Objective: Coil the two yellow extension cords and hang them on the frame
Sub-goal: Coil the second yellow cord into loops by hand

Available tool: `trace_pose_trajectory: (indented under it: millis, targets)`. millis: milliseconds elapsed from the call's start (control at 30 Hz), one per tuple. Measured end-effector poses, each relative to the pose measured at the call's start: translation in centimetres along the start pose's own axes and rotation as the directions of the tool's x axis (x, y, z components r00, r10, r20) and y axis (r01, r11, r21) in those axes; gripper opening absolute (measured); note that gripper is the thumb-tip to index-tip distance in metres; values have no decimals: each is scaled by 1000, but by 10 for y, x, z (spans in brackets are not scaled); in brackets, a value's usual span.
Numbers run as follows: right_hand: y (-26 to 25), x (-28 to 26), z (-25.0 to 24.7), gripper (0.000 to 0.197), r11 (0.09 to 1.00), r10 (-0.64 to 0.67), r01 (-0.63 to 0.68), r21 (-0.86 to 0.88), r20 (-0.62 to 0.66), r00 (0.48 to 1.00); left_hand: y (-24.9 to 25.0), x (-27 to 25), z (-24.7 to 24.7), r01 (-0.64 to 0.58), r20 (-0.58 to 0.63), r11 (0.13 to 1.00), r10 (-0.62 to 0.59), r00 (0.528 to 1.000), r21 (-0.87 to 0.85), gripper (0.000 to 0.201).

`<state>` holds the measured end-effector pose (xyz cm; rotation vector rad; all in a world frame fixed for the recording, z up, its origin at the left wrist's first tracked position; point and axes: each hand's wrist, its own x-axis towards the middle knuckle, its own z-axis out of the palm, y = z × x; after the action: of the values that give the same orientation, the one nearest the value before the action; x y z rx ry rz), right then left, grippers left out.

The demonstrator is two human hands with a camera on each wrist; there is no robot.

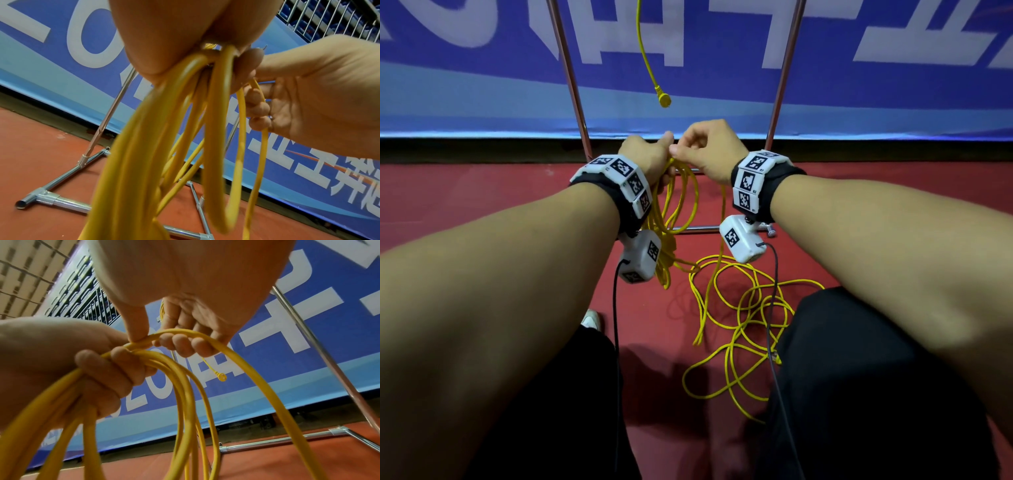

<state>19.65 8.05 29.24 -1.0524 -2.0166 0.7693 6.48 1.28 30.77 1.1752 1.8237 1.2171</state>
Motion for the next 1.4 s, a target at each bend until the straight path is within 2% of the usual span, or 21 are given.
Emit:
trace_pose_trajectory:
  millis: [100,200,267,367,433,533,667,800,900,1067,1167,1300,1400]
  targets:
    - [2,0,2,25,1000,21,-21,2,14,1000,-1,3,-1,-15,-25,995,17,1000,94,55]
    - [2,-3,1,30,991,91,-100,93,100,991,-1,7,-3,-37,-35,988,43,998,151,54]
    - [2,-6,-3,38,983,145,-162,88,176,974,-2,9,-4,-51,-62,983,63,996,177,51]
    - [17,-7,-11,50,968,250,-245,-50,241,938,-3,13,-9,-52,-123,983,74,990,174,46]
    - [28,-7,-14,50,936,337,-352,5,274,901,-4,15,-13,-52,-139,990,70,988,134,44]
    - [32,-9,-21,47,901,381,-420,109,265,886,-5,15,-17,-32,-127,997,40,991,70,42]
    - [23,-11,-22,51,882,365,-419,215,249,897,-4,13,-15,25,-49,1000,-26,998,-19,42]
    - [15,-8,-23,50,930,350,-361,66,136,927,-6,9,-12,39,57,999,-37,998,-31,44]
    - [3,-9,-16,52,964,256,-240,-119,146,956,-7,6,-7,28,123,1000,-28,992,4,46]
    - [-15,-7,-2,50,970,186,-159,-185,138,973,-5,0,0,-17,118,996,7,993,86,52]
    - [-15,-8,-2,50,977,199,-184,-109,153,968,-3,0,-1,-72,106,989,59,993,132,63]
    - [-10,-14,-6,55,948,266,-303,98,276,923,-2,1,-3,-130,93,972,113,989,194,68]
    - [-2,-18,-11,61,924,317,-371,94,355,880,-1,5,-7,-121,45,966,114,992,229,69]
